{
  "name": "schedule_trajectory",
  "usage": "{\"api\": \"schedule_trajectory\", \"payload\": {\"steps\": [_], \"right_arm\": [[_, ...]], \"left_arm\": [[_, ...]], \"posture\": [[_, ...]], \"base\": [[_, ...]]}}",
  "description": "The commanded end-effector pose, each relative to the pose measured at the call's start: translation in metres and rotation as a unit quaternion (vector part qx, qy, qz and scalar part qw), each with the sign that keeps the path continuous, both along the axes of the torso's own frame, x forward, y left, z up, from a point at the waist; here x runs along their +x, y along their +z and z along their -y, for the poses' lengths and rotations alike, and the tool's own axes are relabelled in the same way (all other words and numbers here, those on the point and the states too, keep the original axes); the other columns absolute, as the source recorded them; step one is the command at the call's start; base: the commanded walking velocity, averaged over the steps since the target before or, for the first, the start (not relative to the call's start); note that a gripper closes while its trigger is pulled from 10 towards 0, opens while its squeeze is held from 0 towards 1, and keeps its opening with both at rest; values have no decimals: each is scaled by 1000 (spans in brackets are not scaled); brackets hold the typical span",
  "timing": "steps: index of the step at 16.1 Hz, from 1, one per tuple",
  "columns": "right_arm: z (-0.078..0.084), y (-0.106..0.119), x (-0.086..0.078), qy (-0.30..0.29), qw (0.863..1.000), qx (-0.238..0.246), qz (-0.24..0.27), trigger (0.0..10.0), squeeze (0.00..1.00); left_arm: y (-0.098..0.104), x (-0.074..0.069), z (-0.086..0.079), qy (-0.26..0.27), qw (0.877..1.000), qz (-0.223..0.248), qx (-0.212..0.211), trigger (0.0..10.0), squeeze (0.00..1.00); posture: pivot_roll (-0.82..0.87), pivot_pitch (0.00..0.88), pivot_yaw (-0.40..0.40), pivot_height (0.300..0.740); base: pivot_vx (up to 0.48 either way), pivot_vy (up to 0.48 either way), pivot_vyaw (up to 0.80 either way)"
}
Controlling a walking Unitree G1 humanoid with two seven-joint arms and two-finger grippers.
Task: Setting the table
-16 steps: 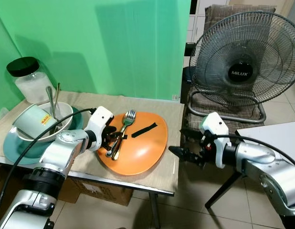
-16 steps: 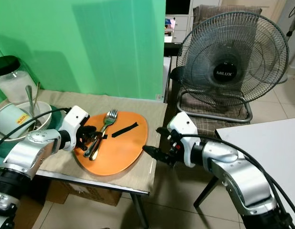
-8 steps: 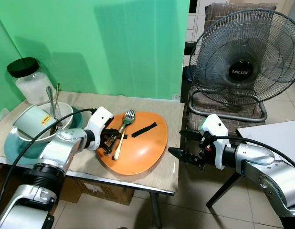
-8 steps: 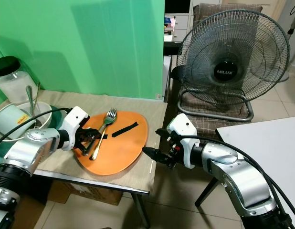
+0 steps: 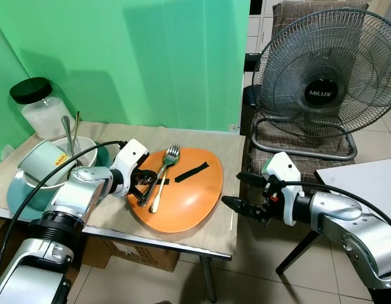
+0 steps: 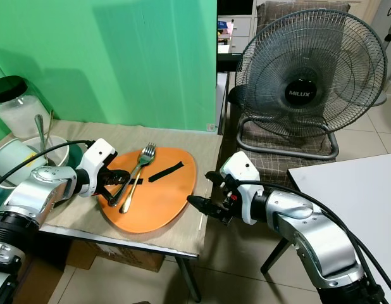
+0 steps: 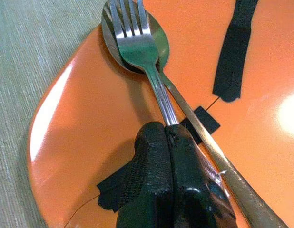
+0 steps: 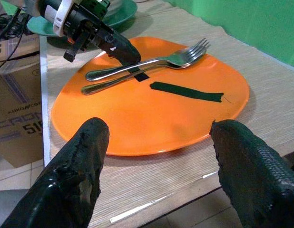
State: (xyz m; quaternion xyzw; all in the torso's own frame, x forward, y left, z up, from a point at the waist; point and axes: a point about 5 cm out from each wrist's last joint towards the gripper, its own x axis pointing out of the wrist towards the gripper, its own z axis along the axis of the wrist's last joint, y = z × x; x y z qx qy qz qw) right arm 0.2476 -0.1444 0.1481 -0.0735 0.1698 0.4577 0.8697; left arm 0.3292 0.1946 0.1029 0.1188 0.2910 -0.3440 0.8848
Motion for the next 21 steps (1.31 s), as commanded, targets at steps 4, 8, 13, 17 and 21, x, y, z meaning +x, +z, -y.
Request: {"api": "schedule_trajectory", "payload": {"steps": [4,8,13,17,21], "right_arm": [[-4,1,0,11,1000,-1,8,10000,0],[0,3,0,13,1000,-2,7,10000,0],[1,2,0,20,1000,-5,3,10000,0],[0,3,-2,26,1000,-5,0,10000,0],[1,3,-2,30,1000,-4,-4,10000,0]], "left_arm": [[4,2,-8,-4,1000,0,20,0,0],[32,7,-19,-19,998,27,57,0,0],[47,15,0,-4,999,33,35,10000,592],[39,11,19,18,999,-26,28,10000,1000],[30,13,16,52,994,-33,85,10000,1000]], "posture": [[-61,0,111,740],[-57,0,106,740],[-51,0,108,740],[-53,0,110,740],[-52,0,108,740]], "base": [[0,0,0],[0,0,0],[0,0,0],[0,0,0],[0,0,0]]}}
